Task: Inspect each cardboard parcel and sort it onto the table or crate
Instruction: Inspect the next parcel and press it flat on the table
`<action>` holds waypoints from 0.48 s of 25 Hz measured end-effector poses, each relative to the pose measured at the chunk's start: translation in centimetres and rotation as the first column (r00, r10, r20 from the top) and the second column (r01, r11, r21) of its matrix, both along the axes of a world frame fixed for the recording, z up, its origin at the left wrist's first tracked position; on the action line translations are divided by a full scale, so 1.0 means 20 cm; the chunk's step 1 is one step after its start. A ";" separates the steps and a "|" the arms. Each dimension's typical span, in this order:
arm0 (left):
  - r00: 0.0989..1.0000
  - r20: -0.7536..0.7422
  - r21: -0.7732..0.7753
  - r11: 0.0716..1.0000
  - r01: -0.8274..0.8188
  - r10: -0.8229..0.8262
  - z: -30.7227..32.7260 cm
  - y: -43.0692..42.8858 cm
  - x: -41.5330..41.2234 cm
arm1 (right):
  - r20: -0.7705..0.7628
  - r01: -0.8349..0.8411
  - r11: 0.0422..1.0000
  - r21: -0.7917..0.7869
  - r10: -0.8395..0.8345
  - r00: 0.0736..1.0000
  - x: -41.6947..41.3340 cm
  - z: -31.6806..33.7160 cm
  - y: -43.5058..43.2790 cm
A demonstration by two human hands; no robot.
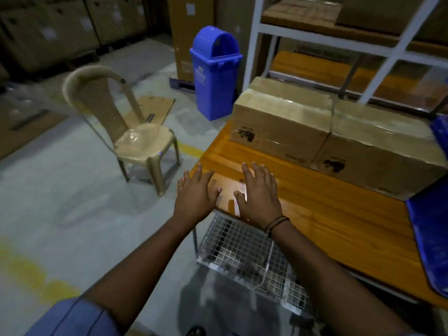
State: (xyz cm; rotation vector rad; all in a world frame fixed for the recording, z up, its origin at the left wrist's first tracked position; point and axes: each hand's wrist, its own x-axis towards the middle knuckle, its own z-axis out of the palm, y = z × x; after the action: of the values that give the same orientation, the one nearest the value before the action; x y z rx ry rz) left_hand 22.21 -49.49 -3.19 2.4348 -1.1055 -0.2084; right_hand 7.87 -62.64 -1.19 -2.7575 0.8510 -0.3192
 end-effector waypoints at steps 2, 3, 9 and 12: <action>0.992 -0.100 -0.171 0.981 -0.088 0.072 0.03 0.21 0.01 | 0.108 -0.105 0.988 0.114 0.093 0.990 0.08 0.01 0.13; 0.979 -0.172 -0.283 0.947 -0.153 0.107 0.05 0.31 0.00 | 0.170 -0.153 0.966 0.207 0.118 0.978 0.13 0.02 0.20; 0.862 -0.340 -0.408 0.767 -0.495 0.375 0.08 0.93 -0.07 | 0.352 -0.396 0.788 0.471 0.244 0.904 0.34 0.02 0.72; 0.769 -0.389 -0.362 0.684 -0.634 0.507 0.00 1.23 -0.12 | 0.300 -0.482 0.746 0.459 0.381 0.875 0.41 -0.01 0.98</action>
State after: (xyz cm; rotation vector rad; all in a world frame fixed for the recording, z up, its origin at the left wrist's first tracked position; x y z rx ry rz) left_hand 19.82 -24.84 -3.17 2.0894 -0.1838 -0.0338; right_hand 16.03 -42.99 -1.41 -2.2626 0.1758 -0.2099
